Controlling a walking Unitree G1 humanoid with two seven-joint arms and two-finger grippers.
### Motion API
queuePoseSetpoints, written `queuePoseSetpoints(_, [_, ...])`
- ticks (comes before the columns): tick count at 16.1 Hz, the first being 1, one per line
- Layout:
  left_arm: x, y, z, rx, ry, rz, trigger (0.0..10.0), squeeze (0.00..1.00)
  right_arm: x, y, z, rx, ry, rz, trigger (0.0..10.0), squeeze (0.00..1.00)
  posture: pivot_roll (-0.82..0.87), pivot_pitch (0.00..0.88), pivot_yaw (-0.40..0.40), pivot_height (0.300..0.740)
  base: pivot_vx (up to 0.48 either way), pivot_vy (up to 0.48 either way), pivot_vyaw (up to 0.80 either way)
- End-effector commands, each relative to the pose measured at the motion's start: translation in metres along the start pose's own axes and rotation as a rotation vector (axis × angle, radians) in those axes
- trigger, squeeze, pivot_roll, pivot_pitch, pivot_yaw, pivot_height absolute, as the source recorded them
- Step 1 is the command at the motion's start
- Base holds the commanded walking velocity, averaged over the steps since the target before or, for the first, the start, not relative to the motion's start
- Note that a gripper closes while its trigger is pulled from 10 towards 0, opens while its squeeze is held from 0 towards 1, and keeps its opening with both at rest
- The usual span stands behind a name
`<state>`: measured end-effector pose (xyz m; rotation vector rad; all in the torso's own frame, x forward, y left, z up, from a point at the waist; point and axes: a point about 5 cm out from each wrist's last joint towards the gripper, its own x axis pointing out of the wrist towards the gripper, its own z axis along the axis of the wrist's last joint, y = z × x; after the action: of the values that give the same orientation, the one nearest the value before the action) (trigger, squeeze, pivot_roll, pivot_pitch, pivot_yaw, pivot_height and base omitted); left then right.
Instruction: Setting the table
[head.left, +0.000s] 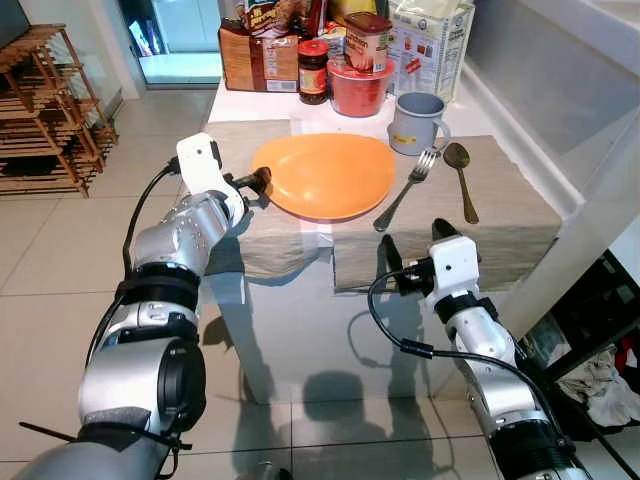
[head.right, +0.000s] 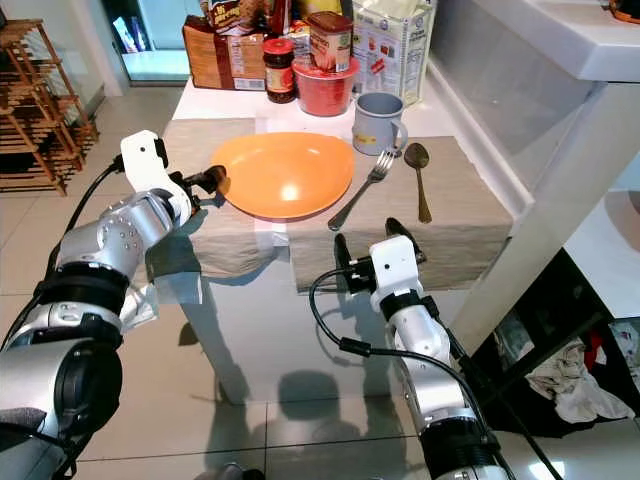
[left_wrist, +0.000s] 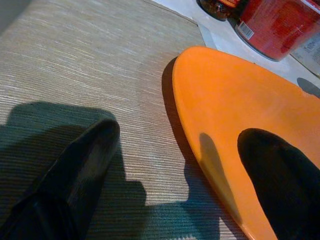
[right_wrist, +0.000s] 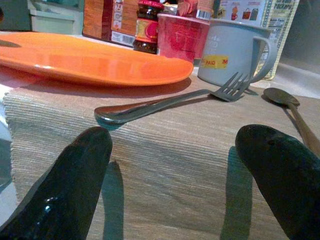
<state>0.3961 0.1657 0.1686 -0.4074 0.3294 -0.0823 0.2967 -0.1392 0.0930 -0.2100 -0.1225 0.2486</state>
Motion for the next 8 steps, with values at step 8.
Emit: queuePoseSetpoints(8, [0.007, -0.022, -0.003, -0.068, 0.050, -0.067, 10.0, 0.00, 0.001, 0.001, 0.006, -0.009, -0.011, 0.008, 10.0, 0.00, -0.09, 0.000, 0.048, 0.740, 0.000, 0.000, 0.00])
